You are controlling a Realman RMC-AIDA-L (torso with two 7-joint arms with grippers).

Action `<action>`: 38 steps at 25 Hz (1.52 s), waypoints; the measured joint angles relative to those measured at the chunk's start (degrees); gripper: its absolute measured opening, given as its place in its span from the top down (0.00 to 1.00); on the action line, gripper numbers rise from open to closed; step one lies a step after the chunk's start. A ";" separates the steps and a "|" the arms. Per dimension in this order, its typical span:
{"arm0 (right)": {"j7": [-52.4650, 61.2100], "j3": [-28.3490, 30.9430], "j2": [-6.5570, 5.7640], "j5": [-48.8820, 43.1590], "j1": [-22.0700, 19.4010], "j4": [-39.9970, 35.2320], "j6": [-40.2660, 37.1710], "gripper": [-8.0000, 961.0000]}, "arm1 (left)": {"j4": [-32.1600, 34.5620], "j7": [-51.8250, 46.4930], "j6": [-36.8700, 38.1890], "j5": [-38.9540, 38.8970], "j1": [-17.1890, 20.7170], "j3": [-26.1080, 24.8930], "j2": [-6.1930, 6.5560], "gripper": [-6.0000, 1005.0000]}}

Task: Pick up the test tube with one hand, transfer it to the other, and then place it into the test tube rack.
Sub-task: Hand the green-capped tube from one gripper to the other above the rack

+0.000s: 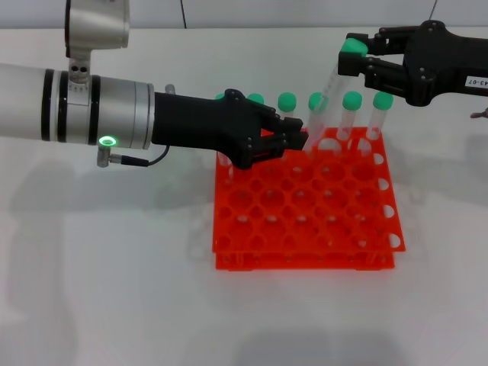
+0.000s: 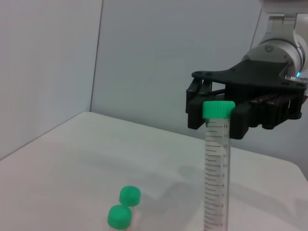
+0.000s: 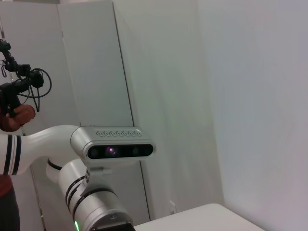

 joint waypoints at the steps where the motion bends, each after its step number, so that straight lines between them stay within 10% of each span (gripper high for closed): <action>1: 0.01 0.01 0.00 0.00 0.02 0.00 0.00 0.71 | 0.00 -0.01 0.06 0.00 0.07 0.01 -0.01 0.82; 10: 0.01 0.01 0.01 0.01 0.16 -0.05 0.03 0.71 | 0.00 -0.38 0.46 -0.56 0.43 0.31 -0.01 0.76; 25: 0.01 0.01 0.01 0.23 -0.33 -0.08 -0.19 0.72 | 1.96 -6.80 0.96 -2.08 1.66 0.69 0.29 0.37; 38: -0.46 0.00 0.06 0.23 -2.56 -0.01 -0.44 0.72 | 25.12 -16.11 9.98 -1.66 14.28 0.84 0.41 0.13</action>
